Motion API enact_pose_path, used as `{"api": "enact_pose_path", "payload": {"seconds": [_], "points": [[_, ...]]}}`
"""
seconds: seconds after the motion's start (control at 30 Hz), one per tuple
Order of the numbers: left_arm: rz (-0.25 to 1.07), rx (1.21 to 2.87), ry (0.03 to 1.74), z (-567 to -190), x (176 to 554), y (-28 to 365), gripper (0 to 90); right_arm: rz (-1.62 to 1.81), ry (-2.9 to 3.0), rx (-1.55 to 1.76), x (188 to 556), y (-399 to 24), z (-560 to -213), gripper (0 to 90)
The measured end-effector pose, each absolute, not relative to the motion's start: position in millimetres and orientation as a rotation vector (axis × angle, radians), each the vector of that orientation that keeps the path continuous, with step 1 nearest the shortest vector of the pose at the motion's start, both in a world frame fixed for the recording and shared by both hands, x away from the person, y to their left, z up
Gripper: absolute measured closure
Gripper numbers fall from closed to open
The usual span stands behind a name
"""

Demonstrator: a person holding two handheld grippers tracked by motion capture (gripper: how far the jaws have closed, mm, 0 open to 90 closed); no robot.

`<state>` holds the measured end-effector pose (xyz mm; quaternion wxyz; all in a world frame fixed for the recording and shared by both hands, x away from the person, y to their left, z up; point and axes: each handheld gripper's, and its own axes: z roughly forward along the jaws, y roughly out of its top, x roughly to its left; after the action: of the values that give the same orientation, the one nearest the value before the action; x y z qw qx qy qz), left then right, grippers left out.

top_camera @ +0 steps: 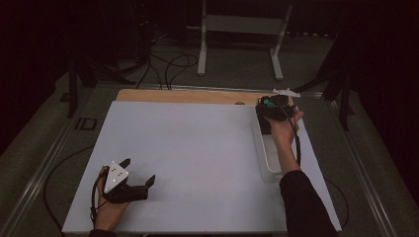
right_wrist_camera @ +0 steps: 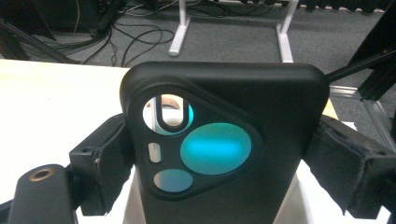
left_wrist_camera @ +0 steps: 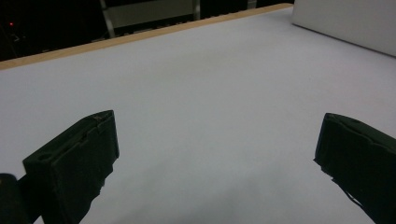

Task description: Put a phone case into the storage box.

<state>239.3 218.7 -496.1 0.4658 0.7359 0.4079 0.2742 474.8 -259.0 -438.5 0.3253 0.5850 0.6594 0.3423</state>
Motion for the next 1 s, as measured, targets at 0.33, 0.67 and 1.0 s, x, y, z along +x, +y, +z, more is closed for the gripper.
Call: {"api": "enact_pose_path", "payload": {"seconds": [0.33,0.67,1.0], "points": [[0.671,1.809,1.002,-496.4,239.0,217.9,0.0,0.922,1.736,1.547,479.4,-263.9,-439.3,11.5],[0.670,1.804,1.003,-496.1,238.7,218.2,0.0,0.976,1.780,1.545,481.1,-265.7,-434.1,7.8],[0.673,1.803,1.004,-495.9,238.6,218.7,0.0,0.984,1.772,1.537,474.6,-267.2,-429.8,7.9]]}}
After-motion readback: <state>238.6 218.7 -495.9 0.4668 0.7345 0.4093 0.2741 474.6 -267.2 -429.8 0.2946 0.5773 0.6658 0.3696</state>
